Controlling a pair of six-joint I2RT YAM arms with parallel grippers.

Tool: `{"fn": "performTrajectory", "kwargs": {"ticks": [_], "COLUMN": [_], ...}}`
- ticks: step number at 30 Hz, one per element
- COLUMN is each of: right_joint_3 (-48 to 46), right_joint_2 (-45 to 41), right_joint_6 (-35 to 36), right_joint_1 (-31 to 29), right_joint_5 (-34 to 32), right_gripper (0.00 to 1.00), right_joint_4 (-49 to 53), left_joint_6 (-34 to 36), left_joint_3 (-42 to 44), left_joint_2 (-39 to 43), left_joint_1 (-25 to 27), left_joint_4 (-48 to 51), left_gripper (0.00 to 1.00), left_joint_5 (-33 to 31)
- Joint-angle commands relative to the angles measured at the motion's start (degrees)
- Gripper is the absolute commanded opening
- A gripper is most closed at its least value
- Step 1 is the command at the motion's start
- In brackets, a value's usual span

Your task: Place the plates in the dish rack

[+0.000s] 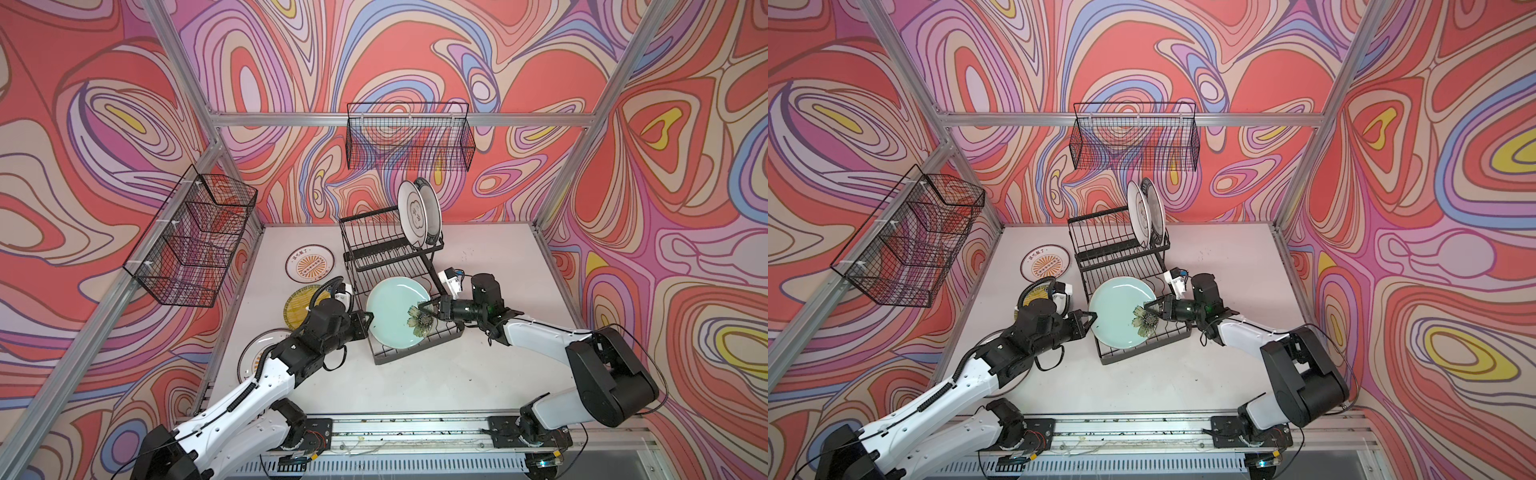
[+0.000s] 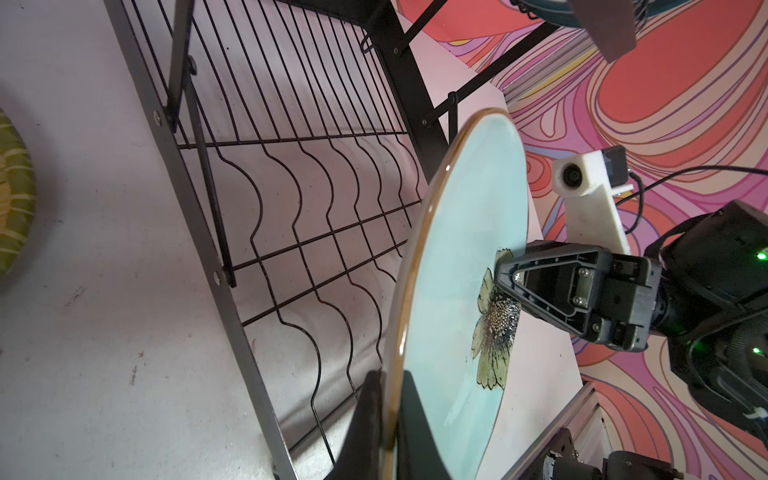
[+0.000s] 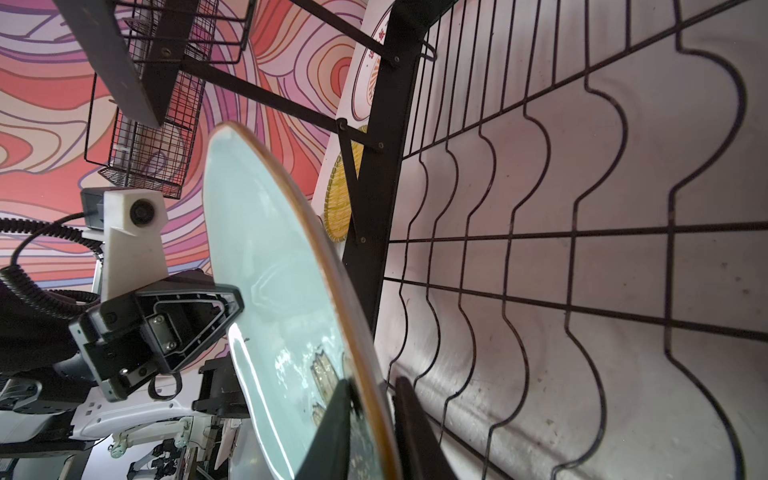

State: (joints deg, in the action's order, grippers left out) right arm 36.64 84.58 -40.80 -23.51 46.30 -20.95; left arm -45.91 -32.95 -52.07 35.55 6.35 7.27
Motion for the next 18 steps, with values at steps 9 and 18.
{"fn": "performTrajectory", "kwargs": {"ticks": [9,18], "right_joint_3": [3.4,3.4], "right_joint_2": [-0.6,-0.1], "right_joint_6": [-2.9,-4.6], "right_joint_1": [-3.6,-3.7], "right_joint_5": [9.1,9.8], "right_gripper": [0.25,0.16], "right_joint_4": [-10.8,-13.4], "left_joint_6": [1.9,2.1], "left_joint_3": [0.0,-0.4], "left_joint_2": [0.0,-0.6], "left_joint_1": [0.9,0.9], "left_joint_4": [-2.0,-1.9], "left_gripper": [0.00,0.00], "left_joint_5": [2.3,2.4]}}
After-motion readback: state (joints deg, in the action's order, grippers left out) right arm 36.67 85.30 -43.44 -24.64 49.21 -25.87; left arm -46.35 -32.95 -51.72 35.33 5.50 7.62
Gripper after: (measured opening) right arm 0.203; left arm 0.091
